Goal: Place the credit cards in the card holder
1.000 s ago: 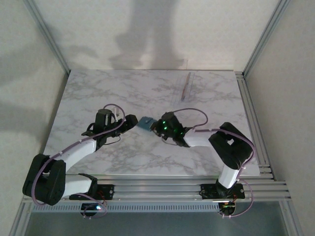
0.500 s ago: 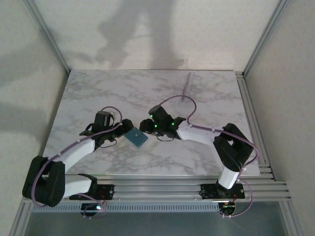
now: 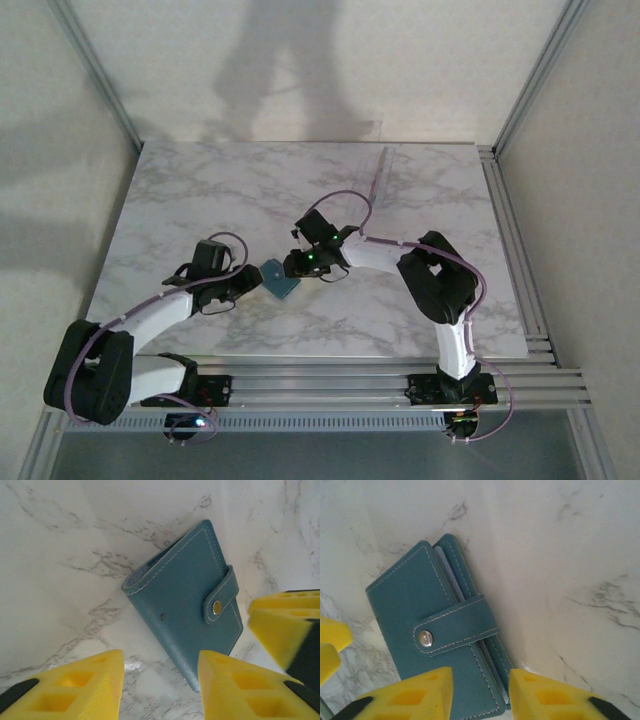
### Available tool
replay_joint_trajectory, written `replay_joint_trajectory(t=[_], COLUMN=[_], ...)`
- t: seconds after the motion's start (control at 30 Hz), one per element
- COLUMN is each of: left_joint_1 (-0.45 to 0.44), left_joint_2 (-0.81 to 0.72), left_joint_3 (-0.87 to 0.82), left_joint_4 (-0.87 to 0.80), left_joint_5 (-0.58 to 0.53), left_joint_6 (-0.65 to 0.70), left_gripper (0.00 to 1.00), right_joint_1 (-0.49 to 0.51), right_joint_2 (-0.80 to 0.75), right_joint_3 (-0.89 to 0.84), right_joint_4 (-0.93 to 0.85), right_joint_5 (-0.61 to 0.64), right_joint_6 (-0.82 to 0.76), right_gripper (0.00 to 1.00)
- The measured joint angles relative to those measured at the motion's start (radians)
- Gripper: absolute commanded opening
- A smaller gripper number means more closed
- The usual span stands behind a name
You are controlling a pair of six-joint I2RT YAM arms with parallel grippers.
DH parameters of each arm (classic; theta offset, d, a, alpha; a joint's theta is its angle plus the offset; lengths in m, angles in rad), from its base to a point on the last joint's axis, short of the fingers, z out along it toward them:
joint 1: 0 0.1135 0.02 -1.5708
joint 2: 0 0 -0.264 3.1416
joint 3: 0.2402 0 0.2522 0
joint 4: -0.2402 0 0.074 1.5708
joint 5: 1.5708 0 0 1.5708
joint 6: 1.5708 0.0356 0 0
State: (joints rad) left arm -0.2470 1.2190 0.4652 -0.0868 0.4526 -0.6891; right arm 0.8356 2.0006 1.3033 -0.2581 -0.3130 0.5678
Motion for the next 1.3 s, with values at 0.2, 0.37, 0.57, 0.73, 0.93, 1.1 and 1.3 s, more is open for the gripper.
replay_joint_trajectory(t=[0.2, 0.37, 0.57, 0.73, 0.93, 1.1, 1.3], left_joint_1=[0.0, -0.002, -0.031, -0.079, -0.086, -0.088, -0.117], left_joint_2=[0.091, 0.187, 0.28, 0.317, 0.322, 0.312, 0.282], left_joint_3=[0.0, 0.041, 0.103, 0.15, 0.166, 0.167, 0.156], left_joint_4=[0.068, 0.105, 0.16, 0.164, 0.126, 0.082, 0.074], left_joint_5=[-0.009, -0.003, 0.012, 0.012, 0.014, 0.011, 0.005], left_joint_6=[0.011, 0.02, 0.029, 0.041, 0.069, 0.088, 0.083], left_gripper=[0.28, 0.23, 0.17, 0.19, 0.27, 0.32, 0.33], right_joint_1=[0.0, 0.008, 0.08, 0.114, 0.058, -0.006, -0.019], right_joint_2=[0.006, -0.008, -0.07, -0.14, -0.245, -0.278, -0.261], right_joint_3=[-0.019, -0.096, -0.187, -0.23, -0.23, -0.229, -0.228], right_joint_4=[0.032, 0.092, 0.151, 0.143, 0.047, -0.008, -0.005], right_joint_5=[-0.059, -0.107, -0.172, -0.16, -0.049, 0.004, 0.006], right_joint_6=[0.008, 0.034, 0.102, 0.136, 0.115, 0.106, 0.111], right_gripper=[0.26, 0.24, 0.25, 0.27, 0.33, 0.39, 0.41])
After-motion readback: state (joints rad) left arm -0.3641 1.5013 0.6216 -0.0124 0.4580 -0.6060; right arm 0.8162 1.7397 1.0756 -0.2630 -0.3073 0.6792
